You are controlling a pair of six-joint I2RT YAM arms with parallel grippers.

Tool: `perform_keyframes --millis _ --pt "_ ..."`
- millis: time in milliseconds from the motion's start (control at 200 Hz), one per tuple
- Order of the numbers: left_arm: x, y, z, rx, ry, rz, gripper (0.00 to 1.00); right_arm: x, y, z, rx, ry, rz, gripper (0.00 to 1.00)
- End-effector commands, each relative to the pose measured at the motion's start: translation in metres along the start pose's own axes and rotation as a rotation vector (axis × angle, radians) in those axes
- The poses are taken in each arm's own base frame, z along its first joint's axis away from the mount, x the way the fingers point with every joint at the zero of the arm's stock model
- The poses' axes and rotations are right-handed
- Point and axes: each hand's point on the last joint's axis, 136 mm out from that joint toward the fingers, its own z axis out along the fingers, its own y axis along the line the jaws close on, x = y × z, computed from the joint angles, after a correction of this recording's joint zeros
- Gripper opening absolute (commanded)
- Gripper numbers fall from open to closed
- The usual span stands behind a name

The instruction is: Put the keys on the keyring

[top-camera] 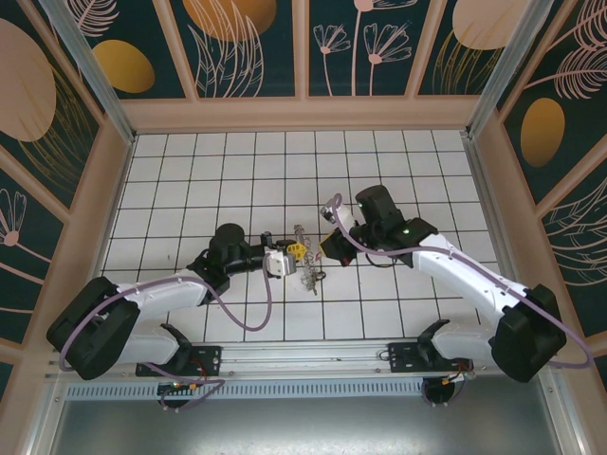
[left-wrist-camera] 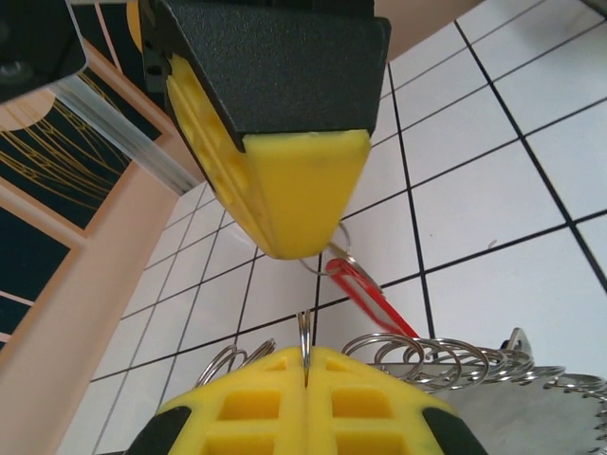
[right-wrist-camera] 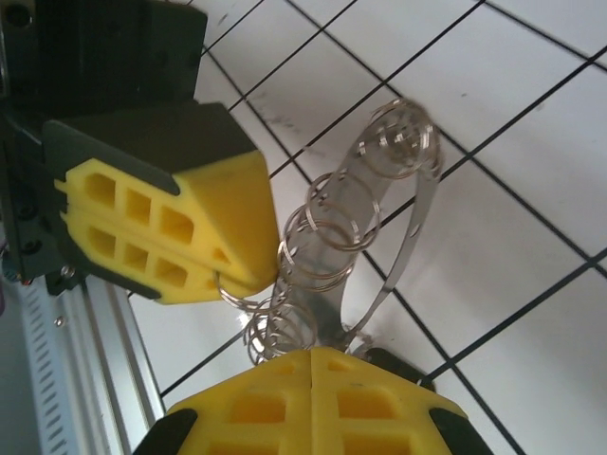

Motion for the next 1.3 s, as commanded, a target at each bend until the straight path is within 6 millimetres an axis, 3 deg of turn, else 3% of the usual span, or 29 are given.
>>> perform_keyframes --millis 0,475,841,1296 --pt "-0.011 0.011 -0.001 -0.02 -0.008 0.104 0.0 -0.003 0.016 0.0 -0.077 0.028 -0.032 0.0" --pt "-0.006 -0.006 -0.004 0.065 0.012 0.243 0.0 0.004 0.017 0.015 -0.126 0.136 -0.047 0.0" --pt "-0.007 -0.004 -0.006 0.065 0.025 0.306 0.0 0.001 0.018 0.03 -0.178 0.191 -0.06 0.0" --pt "0.009 -0.018 -0.006 0.133 0.113 0.4 0.0 0.001 0.022 0.03 -0.194 0.228 -0.07 0.0"
